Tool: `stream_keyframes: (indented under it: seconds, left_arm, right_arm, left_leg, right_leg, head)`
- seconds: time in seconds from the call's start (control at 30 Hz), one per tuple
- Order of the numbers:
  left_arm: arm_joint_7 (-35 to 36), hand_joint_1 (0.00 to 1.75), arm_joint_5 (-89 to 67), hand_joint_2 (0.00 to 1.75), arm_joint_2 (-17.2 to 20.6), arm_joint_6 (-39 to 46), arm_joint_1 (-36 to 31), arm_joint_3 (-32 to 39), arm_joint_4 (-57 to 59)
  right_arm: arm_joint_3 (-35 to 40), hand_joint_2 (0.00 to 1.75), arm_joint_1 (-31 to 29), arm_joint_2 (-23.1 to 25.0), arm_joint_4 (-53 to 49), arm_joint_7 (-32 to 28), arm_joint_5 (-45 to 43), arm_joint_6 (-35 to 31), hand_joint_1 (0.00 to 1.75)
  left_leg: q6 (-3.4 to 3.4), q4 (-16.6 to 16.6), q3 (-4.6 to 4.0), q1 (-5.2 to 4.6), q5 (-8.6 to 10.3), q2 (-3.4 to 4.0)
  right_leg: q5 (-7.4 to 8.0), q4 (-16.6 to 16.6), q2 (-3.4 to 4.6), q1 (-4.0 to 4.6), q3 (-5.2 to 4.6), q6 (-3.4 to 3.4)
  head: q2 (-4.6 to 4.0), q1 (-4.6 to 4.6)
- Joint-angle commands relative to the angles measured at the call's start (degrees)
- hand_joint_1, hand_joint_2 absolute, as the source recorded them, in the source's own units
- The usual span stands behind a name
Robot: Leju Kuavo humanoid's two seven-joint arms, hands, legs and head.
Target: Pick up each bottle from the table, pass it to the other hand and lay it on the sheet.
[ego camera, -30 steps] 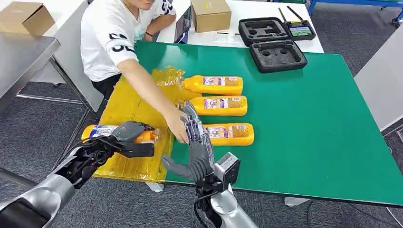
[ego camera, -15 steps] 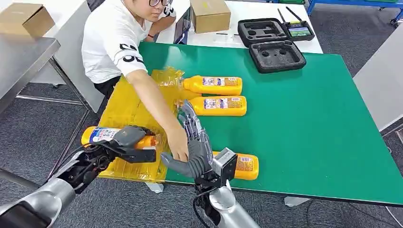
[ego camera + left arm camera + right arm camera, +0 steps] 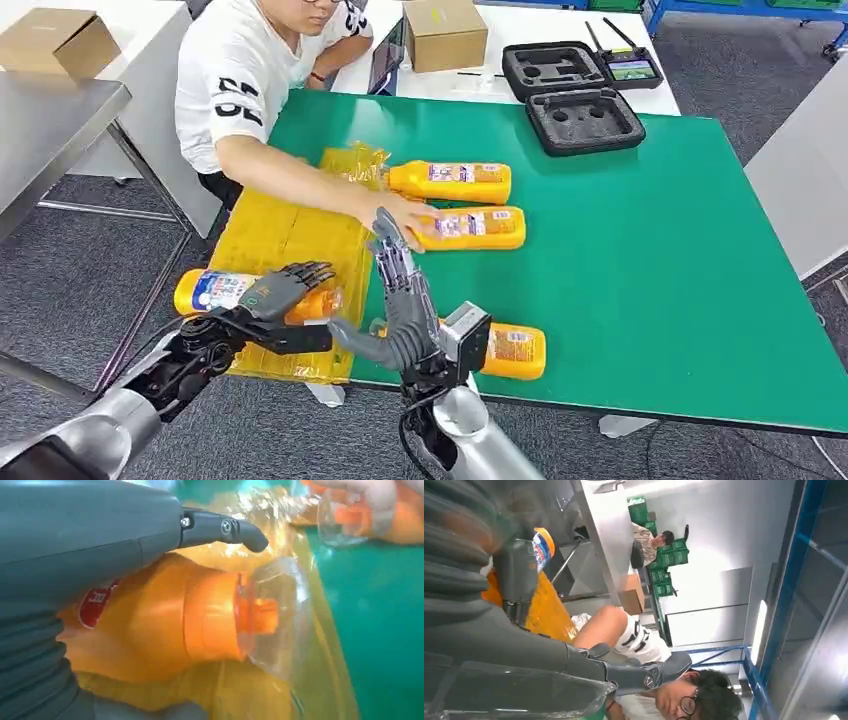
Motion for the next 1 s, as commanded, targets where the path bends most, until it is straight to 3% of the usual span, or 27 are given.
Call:
stream_keyframes:
  seconds: [0.03, 0.2, 0.37, 0.43, 0.47, 0.53, 0.57, 0.6, 0.67, 0.73, 0.87, 1.0]
  left_arm:
    - [-2.9, 0.0, 18.32, 0.0, 0.44, -18.54, 3.8, 7.29, 1.1]
    - [-1.38, 0.0, 27.52, 0.0, 0.17, -23.02, 4.23, 10.57, -0.23]
    - [-3.06, 0.0, 31.47, 0.0, -2.59, -18.4, 3.26, 12.9, -0.12]
    - [-5.66, 0.0, 30.47, 0.0, -5.59, -3.44, 2.87, 14.85, 0.17]
    - [-5.65, 0.0, 31.16, 0.0, -6.73, -1.34, 2.81, 15.7, 0.2]
    - [-10.18, 0.0, 27.7, 0.0, -8.59, 16.6, 3.39, 17.49, -1.99]
    - [-10.64, 0.0, 27.69, 0.0, -8.86, 18.35, 3.55, 17.95, -2.36]
    - [-15.1, 0.0, 23.91, 0.0, -9.65, 31.23, 4.68, 19.77, -4.93]
    - [-15.45, 0.0, 25.72, 0.0, -9.54, 31.39, 5.65, 20.57, -6.86]
    - [-16.94, 0.0, 21.24, 0.0, -8.41, 44.34, 7.1, 19.84, -11.47]
    - [-16.94, 0.0, 18.02, 0.0, -9.15, 45.93, 9.91, 26.05, -19.9]
    - [-16.94, 0.0, 25.8, 0.0, -9.25, 45.93, 14.81, 31.0, -29.39]
  right_arm:
    - [2.5, 1.75, -3.29, -1.07, 6.44, 0.4, -0.4, -0.88, 0.0]
    - [2.67, 1.75, -3.4, -1.11, 7.2, 0.3, -0.65, -2.08, 0.0]
    - [3.0, 1.75, -2.67, -1.5, 6.81, 0.43, -0.12, -3.35, 0.0]
    - [2.83, 1.75, -1.94, -1.92, 5.41, -0.02, 1.06, -5.66, 0.0]
    - [2.86, 1.75, -1.84, -2.14, 4.96, -0.08, 1.3, -5.89, 0.0]
    - [2.7, 1.75, -1.28, -3.13, 2.42, 0.12, 2.16, -6.72, 0.0]
    - [2.75, 1.75, -1.27, -3.32, 2.02, 0.05, 2.52, -6.96, 0.0]
    - [3.4, 1.75, -1.68, -4.58, 0.21, 0.44, 4.87, -7.75, 0.0]
    - [3.28, 1.75, -1.82, -5.27, -1.02, 1.4, 5.93, -7.79, 0.0]
    - [3.9, 1.75, -2.46, -6.29, -1.75, 2.07, 9.13, -7.77, 0.0]
    - [4.09, 1.75, -4.54, -7.99, -3.15, 5.11, 14.7, -7.82, 0.0]
    - [4.71, 1.75, -6.5, -13.99, -6.02, 17.3, 31.39, -5.16, 0.0]
  left_leg:
    - [0.02, -0.1, 0.35, 0.01, -0.07, 0.21]
    - [0.02, -0.12, 0.54, -0.01, -0.09, 0.19]
    - [0.03, -0.11, 0.52, 0.0, -0.05, 0.0]
    - [0.03, -0.11, 0.53, 0.01, -0.06, 0.05]
    - [0.04, -0.1, 0.49, 0.03, -0.05, -0.06]
    - [0.02, -0.04, 0.37, 0.0, -0.02, -0.12]
    - [0.04, -0.02, 0.33, 0.04, -0.03, -0.19]
    - [0.06, 0.01, 0.31, 0.09, -0.09, -0.1]
    - [0.07, 0.06, 0.08, 0.08, -0.09, -0.09]
    - [0.08, 0.04, -0.05, 0.05, -0.04, 0.06]
    - [0.07, 0.07, -0.23, 0.04, -0.02, 0.09]
    - [0.1, 0.23, -0.2, 0.13, -0.21, 0.16]
  right_leg:
    - [-0.02, -0.11, 0.19, 0.03, 0.28, -0.1]
    - [-0.08, -0.09, 0.19, 0.01, 0.47, -0.04]
    - [-0.12, -0.11, -0.01, 0.02, 0.5, -0.03]
    - [-0.11, -0.12, 0.03, 0.03, 0.48, -0.04]
    - [-0.13, -0.14, -0.09, 0.06, 0.5, -0.06]
    - [-0.13, -0.06, -0.14, 0.02, 0.36, 0.01]
    - [-0.16, -0.08, -0.23, 0.06, 0.33, -0.03]
    - [-0.15, -0.12, -0.17, 0.12, 0.31, -0.08]
    - [-0.08, -0.08, -0.19, 0.11, 0.06, -0.14]
    - [-0.05, -0.05, -0.04, 0.08, -0.11, -0.09]
    - [-0.01, -0.02, 0.01, 0.06, -0.33, -0.08]
    - [-0.13, 0.03, 0.03, 0.18, -0.26, -0.17]
  head:
    - [0.0, 0.02]
    - [0.0, 0.0]
    - [0.0, 0.0]
    - [0.0, 0.0]
    - [-0.02, 0.02]
    - [0.0, 0.0]
    - [0.0, 0.02]
    - [0.0, 0.02]
    - [0.0, 0.0]
    - [0.0, 0.0]
    - [0.0, 0.0]
    - [0.0, 0.0]
